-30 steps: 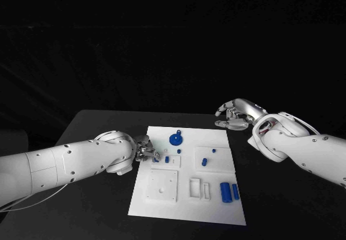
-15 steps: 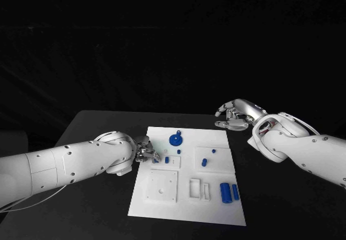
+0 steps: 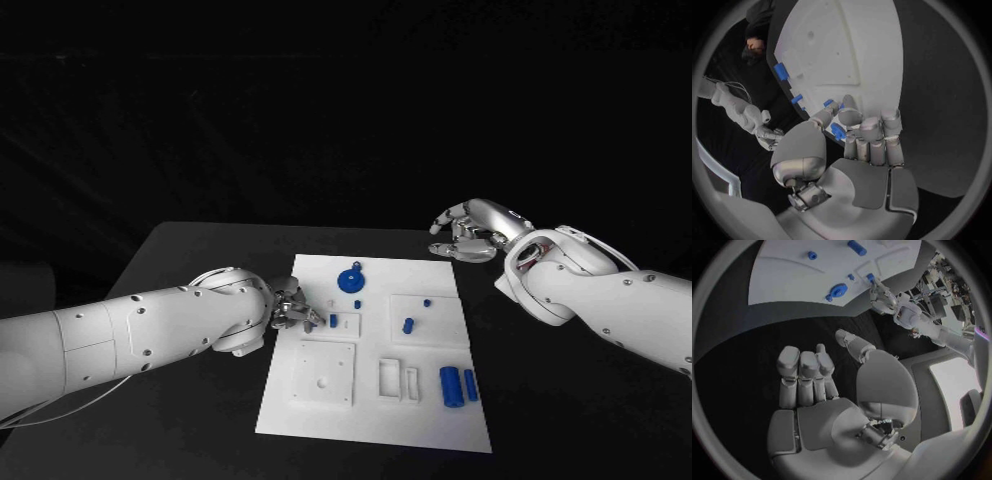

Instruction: Assemble the parts on the task board

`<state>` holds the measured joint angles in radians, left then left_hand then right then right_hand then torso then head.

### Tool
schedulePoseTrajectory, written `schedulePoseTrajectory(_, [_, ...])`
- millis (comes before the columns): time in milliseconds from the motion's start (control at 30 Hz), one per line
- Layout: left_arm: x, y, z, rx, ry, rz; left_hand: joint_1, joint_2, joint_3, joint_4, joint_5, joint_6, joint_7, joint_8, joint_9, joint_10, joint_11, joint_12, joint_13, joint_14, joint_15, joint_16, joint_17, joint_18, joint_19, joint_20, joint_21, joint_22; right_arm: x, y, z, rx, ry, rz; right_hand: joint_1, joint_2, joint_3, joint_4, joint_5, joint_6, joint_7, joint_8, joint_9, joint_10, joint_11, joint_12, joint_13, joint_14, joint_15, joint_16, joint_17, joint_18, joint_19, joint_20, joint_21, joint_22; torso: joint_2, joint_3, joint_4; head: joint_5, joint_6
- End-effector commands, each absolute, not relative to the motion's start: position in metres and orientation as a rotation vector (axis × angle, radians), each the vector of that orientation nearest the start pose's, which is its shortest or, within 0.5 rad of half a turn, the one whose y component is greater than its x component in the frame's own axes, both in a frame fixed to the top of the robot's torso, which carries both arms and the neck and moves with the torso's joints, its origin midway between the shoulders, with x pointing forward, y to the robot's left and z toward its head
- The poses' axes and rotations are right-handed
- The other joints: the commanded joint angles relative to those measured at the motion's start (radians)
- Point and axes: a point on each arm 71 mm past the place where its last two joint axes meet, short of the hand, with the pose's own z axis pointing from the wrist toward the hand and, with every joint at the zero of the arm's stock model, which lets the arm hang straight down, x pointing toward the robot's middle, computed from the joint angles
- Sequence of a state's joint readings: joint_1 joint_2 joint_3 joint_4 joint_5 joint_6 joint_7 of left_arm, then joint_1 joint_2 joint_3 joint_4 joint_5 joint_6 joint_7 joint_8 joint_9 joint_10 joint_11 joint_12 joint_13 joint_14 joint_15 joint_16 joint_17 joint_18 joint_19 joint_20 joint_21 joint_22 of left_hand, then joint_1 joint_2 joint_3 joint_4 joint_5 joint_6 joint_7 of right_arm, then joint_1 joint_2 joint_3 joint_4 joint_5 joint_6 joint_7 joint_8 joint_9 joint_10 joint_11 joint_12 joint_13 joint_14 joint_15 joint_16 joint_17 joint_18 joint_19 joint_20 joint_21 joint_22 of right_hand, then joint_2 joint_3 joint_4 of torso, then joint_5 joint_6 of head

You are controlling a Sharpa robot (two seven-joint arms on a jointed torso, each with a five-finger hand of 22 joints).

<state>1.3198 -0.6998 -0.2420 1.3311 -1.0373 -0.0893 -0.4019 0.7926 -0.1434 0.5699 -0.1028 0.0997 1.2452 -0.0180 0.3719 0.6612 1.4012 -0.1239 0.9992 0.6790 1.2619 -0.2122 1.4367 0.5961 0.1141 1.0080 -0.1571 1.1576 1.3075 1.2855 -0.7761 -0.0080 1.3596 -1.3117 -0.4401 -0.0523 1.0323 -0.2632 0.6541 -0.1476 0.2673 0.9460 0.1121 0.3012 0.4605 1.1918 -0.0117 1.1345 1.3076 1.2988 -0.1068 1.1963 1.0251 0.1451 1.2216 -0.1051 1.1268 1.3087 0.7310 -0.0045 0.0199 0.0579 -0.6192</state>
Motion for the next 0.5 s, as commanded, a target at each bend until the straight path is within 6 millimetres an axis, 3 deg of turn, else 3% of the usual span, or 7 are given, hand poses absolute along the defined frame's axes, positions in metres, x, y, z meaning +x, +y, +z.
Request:
schedulePoseTrajectory(33, [0.5132, 0.2082, -0.2342, -0.213, 2.16, -0.385, -0.001, -0.011, 0.0, 0.008, -0.003, -0.005, 0.002, 0.003, -0.002, -0.001, -0.003, 0.006, -0.002, -0.009, -0.012, 0.005, -0.002, -0.007, -0.001, -0.116, 0.0, 0.001, 0.5339, -0.2185, -0.1306, 0.016, 1.471, 0.658, 0.001, 0.007, -0.009, 0.0, 0.004, 0.01, 0.004, 0.0, 0.001, -0.02, 0.015, -0.004, 0.021, 0.008, 0.001, -0.004, 0.002, 0.117, -0.001, -0.008, -0.006, 0.009, 0.0, 0.0, -0.0005, 0.0, 0.001])
schedulePoseTrajectory(300, [0.5153, 0.2121, -0.2342, -0.22, 2.153, -0.368, 0.001, -0.029, 0.007, 0.031, -0.011, -0.007, 0.002, 0.005, -0.002, -0.001, -0.003, 0.007, -0.003, -0.01, -0.012, 0.006, -0.002, -0.006, -0.001, -0.116, 0.002, 0.001, 0.5339, -0.2186, -0.1306, 0.016, 1.471, 0.658, 0.001, 0.007, -0.009, 0.0, 0.004, 0.01, 0.004, 0.0, 0.001, -0.02, 0.015, -0.004, 0.021, 0.008, 0.001, -0.005, 0.002, 0.117, -0.001, -0.008, -0.006, 0.01, 0.0, 0.0, 0.0009, -0.001, 0.001])
schedulePoseTrajectory(433, [0.5156, 0.2129, -0.234, -0.224, 2.147, -0.369, 0.006, -0.037, 0.01, 0.042, -0.032, -0.007, 0.001, 0.006, -0.002, -0.001, -0.003, 0.008, -0.004, -0.01, -0.013, 0.007, -0.003, -0.005, -0.001, -0.116, 0.003, 0.001, 0.5339, -0.2189, -0.1307, 0.016, 1.471, 0.657, 0.001, 0.007, -0.009, 0.0, 0.004, 0.01, 0.004, 0.0, 0.001, -0.021, 0.015, -0.004, 0.021, 0.008, 0.001, -0.005, 0.002, 0.117, -0.001, -0.008, -0.007, 0.01, 0.0, -0.0006, 0.0002, -0.001, 0.003])
schedulePoseTrajectory(500, [0.5154, 0.2135, -0.234, -0.227, 2.141, -0.373, -0.002, -0.06, 0.006, 0.056, -0.05, -0.008, 0.002, 0.008, -0.002, -0.002, -0.003, 0.009, -0.004, -0.01, -0.013, 0.008, -0.003, -0.005, -0.001, -0.116, 0.003, 0.001, 0.534, -0.2189, -0.1308, 0.016, 1.471, 0.657, 0.001, 0.007, -0.009, 0.0, 0.004, 0.01, 0.004, 0.0, 0.001, -0.021, 0.015, -0.004, 0.021, 0.008, 0.001, -0.005, 0.002, 0.117, -0.001, -0.008, -0.007, 0.01, 0.0, -0.0014, -0.0001, -0.002, 0.003])
